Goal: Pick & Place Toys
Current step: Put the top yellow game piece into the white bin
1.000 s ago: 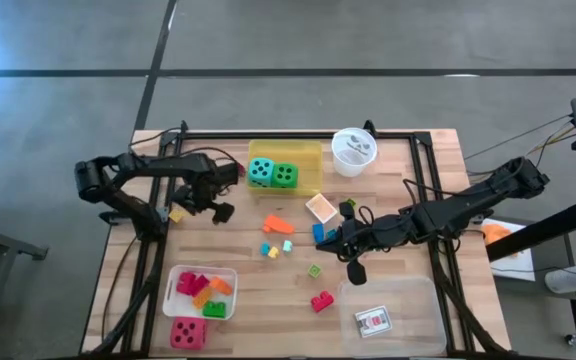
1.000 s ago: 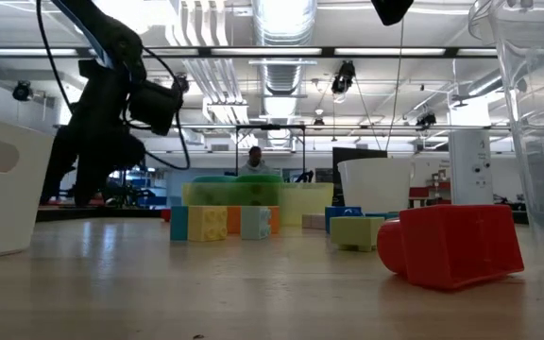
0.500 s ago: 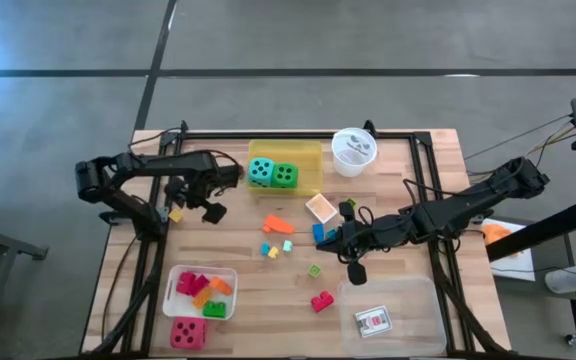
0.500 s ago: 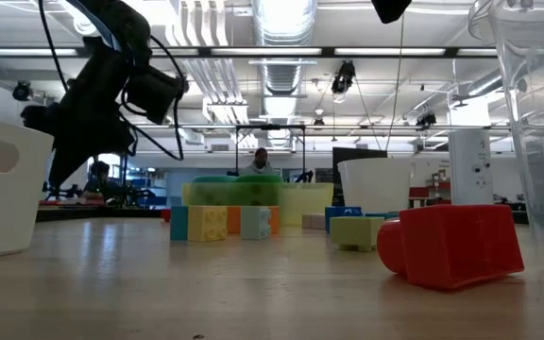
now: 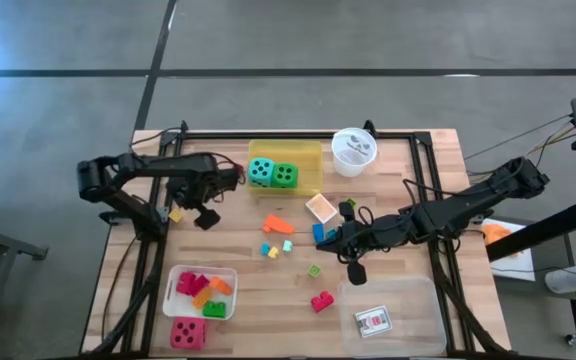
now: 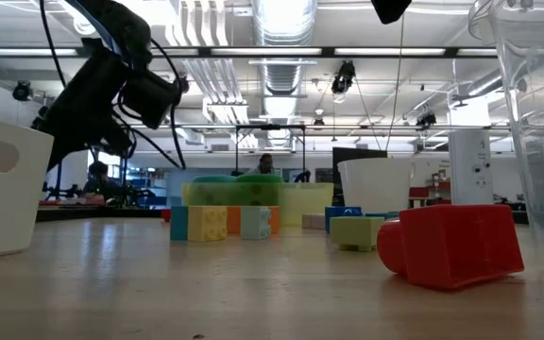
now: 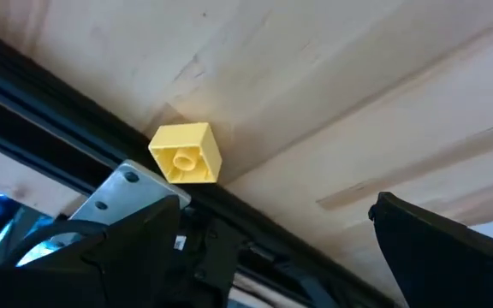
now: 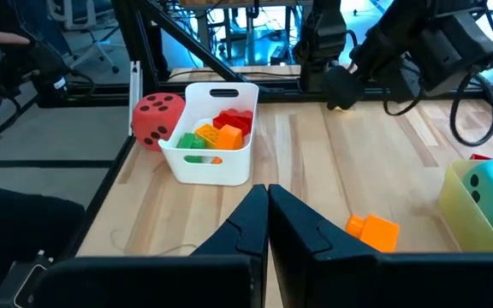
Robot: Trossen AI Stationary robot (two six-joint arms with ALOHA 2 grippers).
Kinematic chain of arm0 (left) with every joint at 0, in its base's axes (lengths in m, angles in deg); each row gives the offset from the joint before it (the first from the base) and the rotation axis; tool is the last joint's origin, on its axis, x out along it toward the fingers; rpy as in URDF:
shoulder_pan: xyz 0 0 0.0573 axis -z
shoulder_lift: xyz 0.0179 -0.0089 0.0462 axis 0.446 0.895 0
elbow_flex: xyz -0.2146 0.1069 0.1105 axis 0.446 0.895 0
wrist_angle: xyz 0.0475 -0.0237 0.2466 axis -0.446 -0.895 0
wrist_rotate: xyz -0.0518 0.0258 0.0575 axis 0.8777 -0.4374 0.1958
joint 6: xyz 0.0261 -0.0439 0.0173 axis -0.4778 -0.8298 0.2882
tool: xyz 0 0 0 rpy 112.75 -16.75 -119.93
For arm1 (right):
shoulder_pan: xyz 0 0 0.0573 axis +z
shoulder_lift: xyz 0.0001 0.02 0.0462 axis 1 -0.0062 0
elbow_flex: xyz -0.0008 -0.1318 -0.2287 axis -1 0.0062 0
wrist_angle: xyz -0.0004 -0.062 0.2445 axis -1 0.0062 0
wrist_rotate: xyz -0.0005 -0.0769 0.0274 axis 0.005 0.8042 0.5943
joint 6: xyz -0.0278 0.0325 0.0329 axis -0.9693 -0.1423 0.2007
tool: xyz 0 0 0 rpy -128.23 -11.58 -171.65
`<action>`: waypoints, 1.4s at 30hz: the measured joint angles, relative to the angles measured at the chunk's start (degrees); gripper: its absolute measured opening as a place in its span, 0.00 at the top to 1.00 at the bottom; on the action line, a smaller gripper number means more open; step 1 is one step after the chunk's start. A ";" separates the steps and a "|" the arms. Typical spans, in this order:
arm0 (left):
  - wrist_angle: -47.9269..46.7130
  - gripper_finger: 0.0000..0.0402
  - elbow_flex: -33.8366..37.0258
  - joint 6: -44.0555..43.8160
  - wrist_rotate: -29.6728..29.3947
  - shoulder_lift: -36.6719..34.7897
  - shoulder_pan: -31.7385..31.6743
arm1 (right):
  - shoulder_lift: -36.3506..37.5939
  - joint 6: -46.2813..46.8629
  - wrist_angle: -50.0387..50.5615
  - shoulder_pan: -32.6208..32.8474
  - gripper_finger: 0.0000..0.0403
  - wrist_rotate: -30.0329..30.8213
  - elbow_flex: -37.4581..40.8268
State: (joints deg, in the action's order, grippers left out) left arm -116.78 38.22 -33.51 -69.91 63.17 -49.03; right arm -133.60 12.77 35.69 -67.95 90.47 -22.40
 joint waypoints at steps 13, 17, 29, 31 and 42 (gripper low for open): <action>-4.28 0.07 0.29 6.86 -4.50 12.50 -3.79 | -0.02 0.07 0.00 0.00 0.98 0.02 0.00; -4.28 0.07 0.27 12.95 -4.31 17.96 -3.78 | -0.02 0.08 0.00 0.00 0.98 0.02 0.00; 1.20 0.07 0.34 17.83 -3.87 18.77 -6.16 | -0.04 0.05 0.02 0.04 0.98 0.04 0.00; 1.15 0.07 0.36 17.87 -3.87 18.75 -6.62 | -0.04 0.05 0.00 0.04 0.98 0.04 0.00; 2.23 0.07 1.54 17.63 -4.56 18.75 -9.83 | -0.04 0.05 0.00 0.02 0.98 0.04 0.00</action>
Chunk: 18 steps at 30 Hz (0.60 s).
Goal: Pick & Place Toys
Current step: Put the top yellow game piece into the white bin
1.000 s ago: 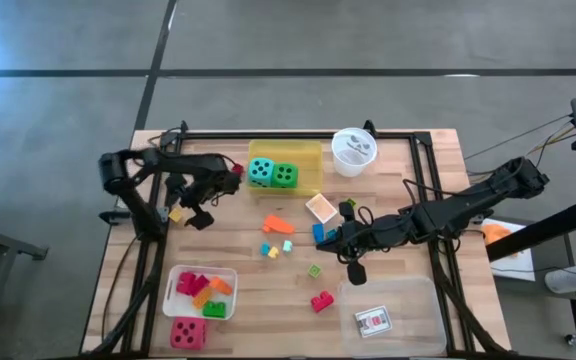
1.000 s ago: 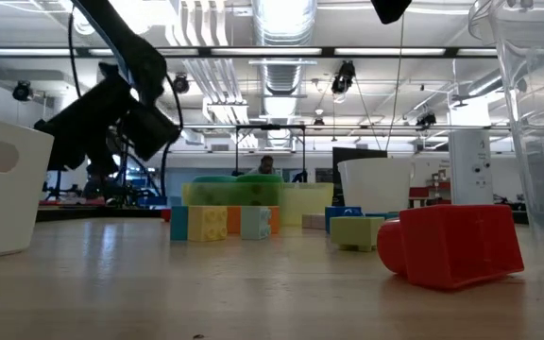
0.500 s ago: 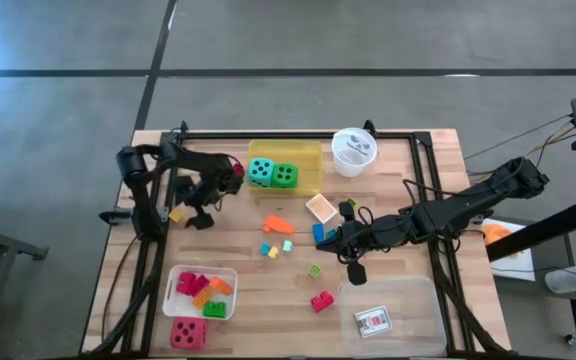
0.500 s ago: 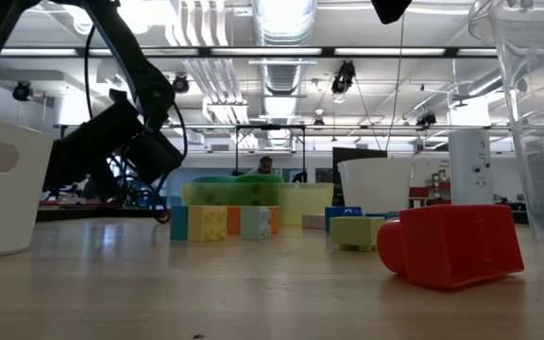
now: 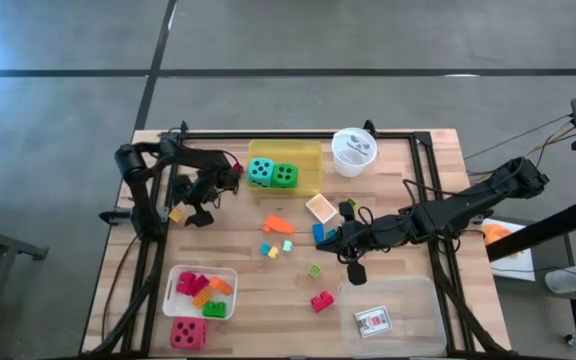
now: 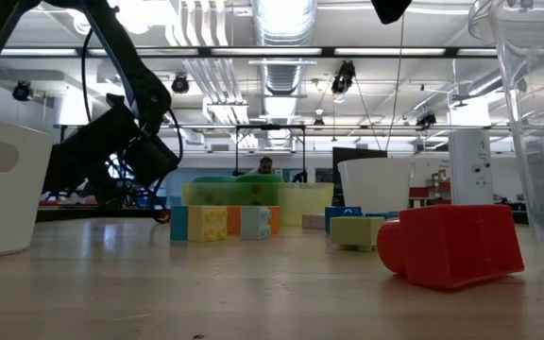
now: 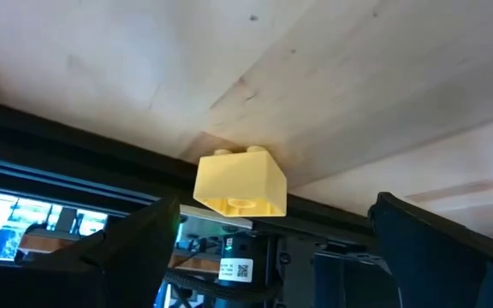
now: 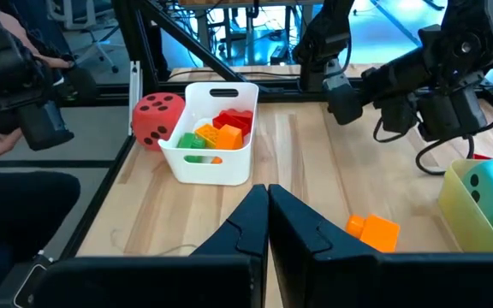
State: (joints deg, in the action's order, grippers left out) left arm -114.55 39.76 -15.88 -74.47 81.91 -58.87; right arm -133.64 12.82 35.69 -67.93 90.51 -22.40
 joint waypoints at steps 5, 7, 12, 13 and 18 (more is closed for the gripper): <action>-0.05 0.07 0.33 -0.48 0.06 0.04 -0.42 | 0.00 0.00 0.01 -0.02 0.98 0.00 0.00; -0.20 0.07 0.39 -0.54 0.70 0.74 -0.68 | 0.00 0.00 0.00 -0.02 0.98 0.00 0.00; -0.20 0.08 0.48 0.54 3.43 4.02 -0.83 | 0.00 0.00 0.01 -0.02 0.98 0.00 0.00; -0.20 0.09 0.48 0.74 3.89 4.50 -0.83 | 0.00 0.00 0.00 -0.02 0.98 0.00 0.00; -0.22 0.15 0.48 1.55 5.30 5.24 -0.99 | 0.00 0.00 0.00 -0.02 0.98 0.00 0.00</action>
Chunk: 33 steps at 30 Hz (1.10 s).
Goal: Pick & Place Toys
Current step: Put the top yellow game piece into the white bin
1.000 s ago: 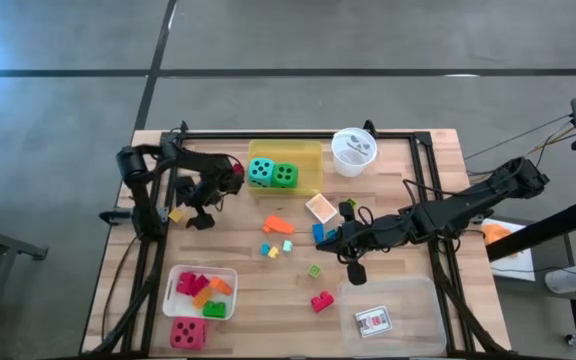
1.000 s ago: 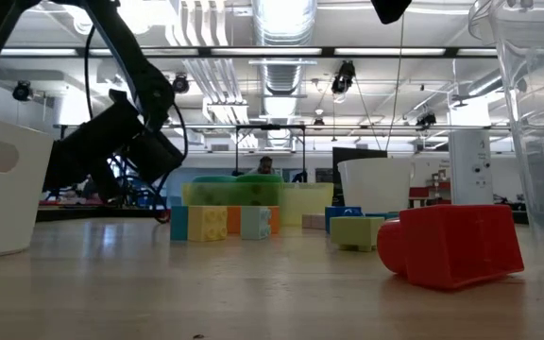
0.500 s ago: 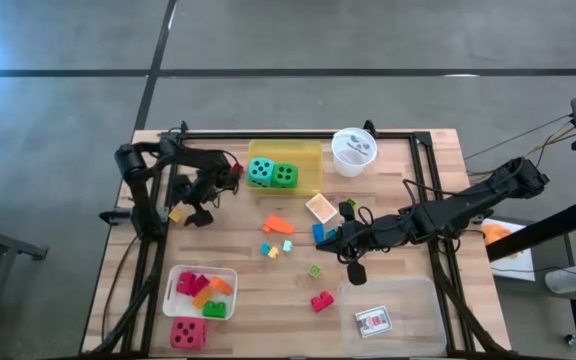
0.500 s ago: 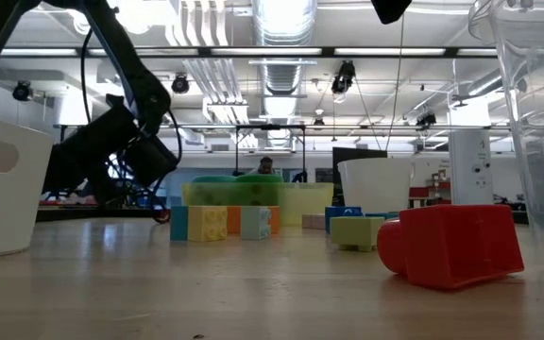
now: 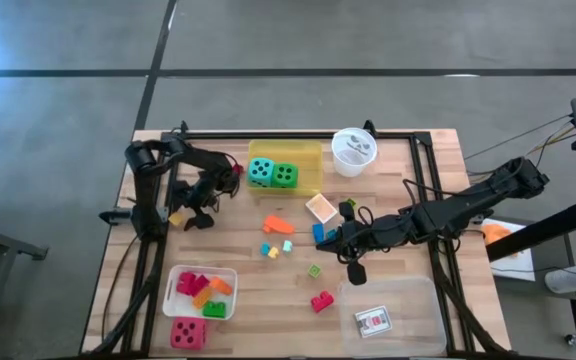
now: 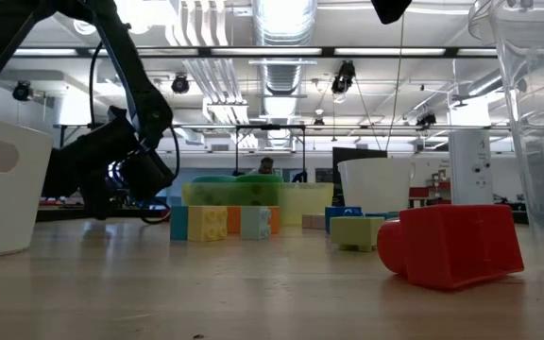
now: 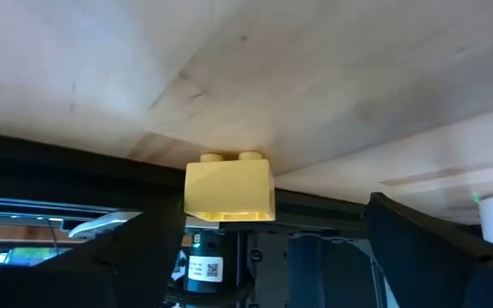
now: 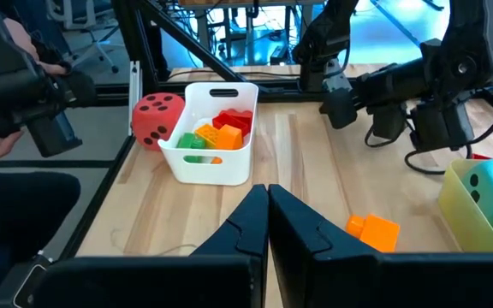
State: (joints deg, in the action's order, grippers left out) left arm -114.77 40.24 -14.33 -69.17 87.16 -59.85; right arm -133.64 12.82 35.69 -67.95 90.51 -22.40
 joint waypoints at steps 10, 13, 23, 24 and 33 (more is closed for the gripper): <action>-0.02 0.29 0.17 0.44 0.94 -0.08 -0.26 | 0.00 0.00 0.00 0.00 0.98 0.00 0.00; -0.04 0.30 0.17 0.13 0.47 -0.08 -0.26 | 0.00 -0.01 0.00 0.00 0.98 0.00 0.00; -0.17 0.30 0.17 -0.30 0.25 -0.06 -0.26 | 0.00 0.00 0.00 0.04 0.98 0.00 0.00; -0.23 0.30 0.17 -0.48 0.16 0.01 -0.26 | 0.00 -0.02 0.01 0.04 0.98 0.00 0.00; -0.64 0.30 0.18 -0.88 0.10 3.90 -0.20 | 0.00 -0.02 0.02 0.04 0.98 0.01 0.00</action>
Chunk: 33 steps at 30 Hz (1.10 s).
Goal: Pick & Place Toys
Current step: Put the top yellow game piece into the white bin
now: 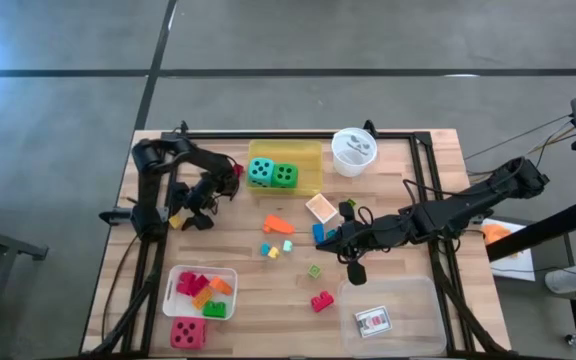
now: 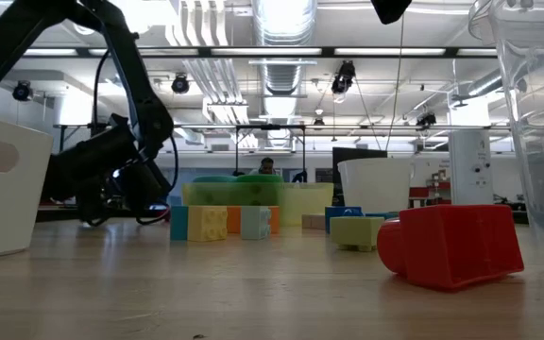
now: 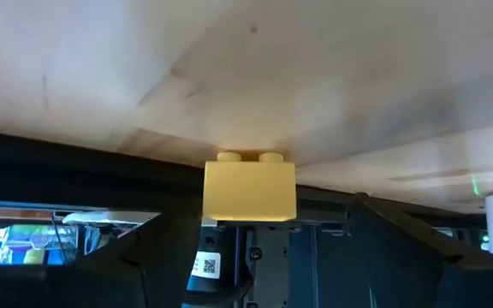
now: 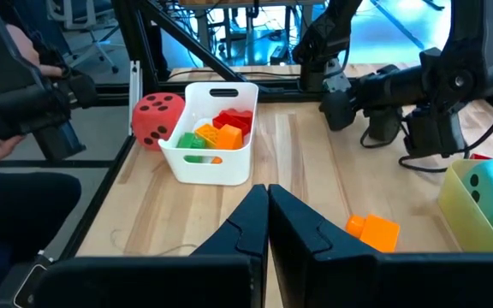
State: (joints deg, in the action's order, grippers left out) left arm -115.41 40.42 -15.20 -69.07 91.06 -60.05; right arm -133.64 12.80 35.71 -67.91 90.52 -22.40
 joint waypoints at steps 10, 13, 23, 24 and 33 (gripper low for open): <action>0.43 0.41 0.04 0.05 0.00 0.60 -0.02 | 0.00 0.01 -0.02 -0.07 0.98 -0.01 0.00; 0.66 0.53 -0.03 0.47 0.00 0.60 -0.02 | 0.00 0.01 -0.02 -0.07 0.98 0.00 0.00; 0.81 0.71 -0.07 1.09 0.30 0.60 -0.01 | 0.00 0.02 -0.02 -0.04 0.98 -0.01 0.00; 0.78 0.71 -0.07 1.09 0.40 0.60 0.05 | 0.00 0.01 0.00 -0.04 0.98 0.01 0.00; -1.86 0.71 -1.24 -2.84 0.79 -1.92 0.09 | 0.00 0.02 0.00 -0.04 0.98 -0.01 0.00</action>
State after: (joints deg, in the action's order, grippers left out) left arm -117.26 39.18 -18.04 -68.29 89.13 -59.96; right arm -133.64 12.82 35.71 -67.95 90.51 -22.40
